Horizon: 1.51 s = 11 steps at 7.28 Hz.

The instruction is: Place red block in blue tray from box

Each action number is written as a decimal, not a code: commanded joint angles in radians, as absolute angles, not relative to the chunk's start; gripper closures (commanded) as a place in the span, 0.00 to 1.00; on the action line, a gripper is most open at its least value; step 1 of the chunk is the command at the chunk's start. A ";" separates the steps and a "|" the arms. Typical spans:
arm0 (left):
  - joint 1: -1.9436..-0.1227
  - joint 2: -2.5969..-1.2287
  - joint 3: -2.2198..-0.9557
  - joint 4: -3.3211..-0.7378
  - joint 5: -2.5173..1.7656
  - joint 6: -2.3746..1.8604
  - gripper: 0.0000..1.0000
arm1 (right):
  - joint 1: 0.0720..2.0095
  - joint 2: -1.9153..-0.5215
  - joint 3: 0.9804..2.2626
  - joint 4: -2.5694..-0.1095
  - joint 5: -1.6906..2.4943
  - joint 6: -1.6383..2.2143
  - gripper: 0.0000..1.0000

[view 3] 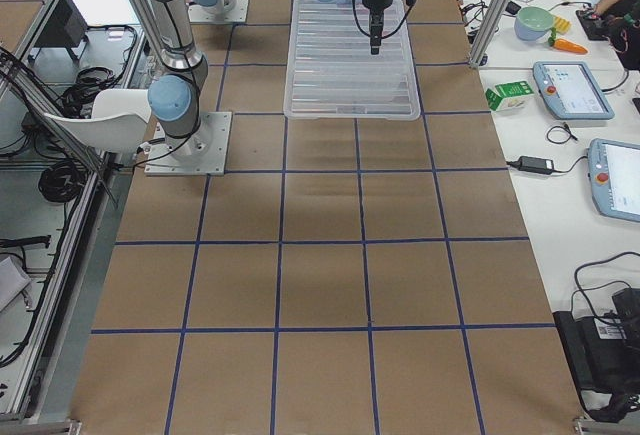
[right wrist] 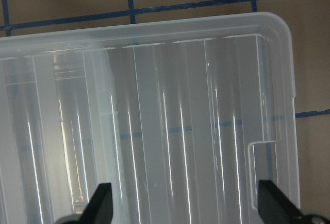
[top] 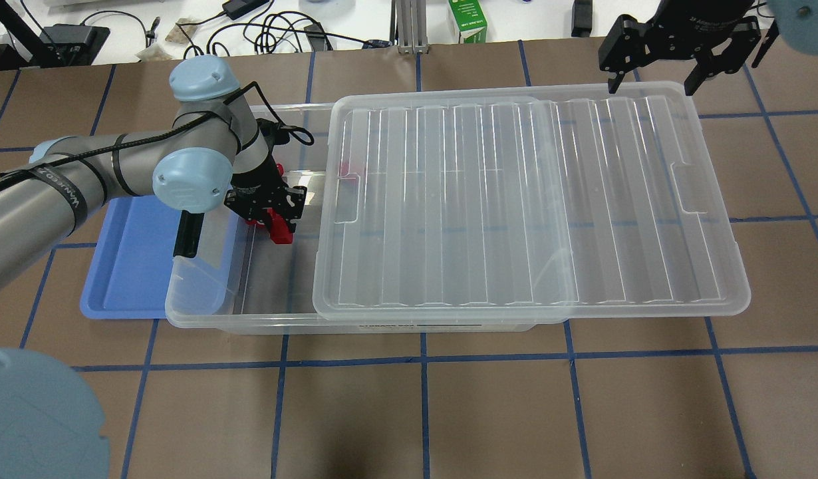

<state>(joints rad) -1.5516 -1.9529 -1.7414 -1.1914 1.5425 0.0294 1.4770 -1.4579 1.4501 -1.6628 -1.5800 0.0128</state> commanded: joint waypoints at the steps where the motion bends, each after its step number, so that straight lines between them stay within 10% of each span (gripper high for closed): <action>1: -1.552 -1.902 -1.627 -1.380 1.545 0.020 1.00 | 1.461 -1.450 1.448 -1.663 -1.582 -0.020 0.00; 6: -1.520 -1.786 -1.421 -1.608 1.690 0.046 1.00 | 1.128 -1.457 1.469 -1.649 -1.583 -0.463 0.00; 11: -1.165 -1.824 -1.446 -1.600 1.686 0.495 1.00 | 1.089 -1.451 1.788 -1.949 -1.580 -0.561 0.00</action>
<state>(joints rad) -1.2428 -1.7970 -1.4321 -1.6105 1.6848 0.3978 1.0903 -1.4508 1.7257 -1.8784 -1.5812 -0.5462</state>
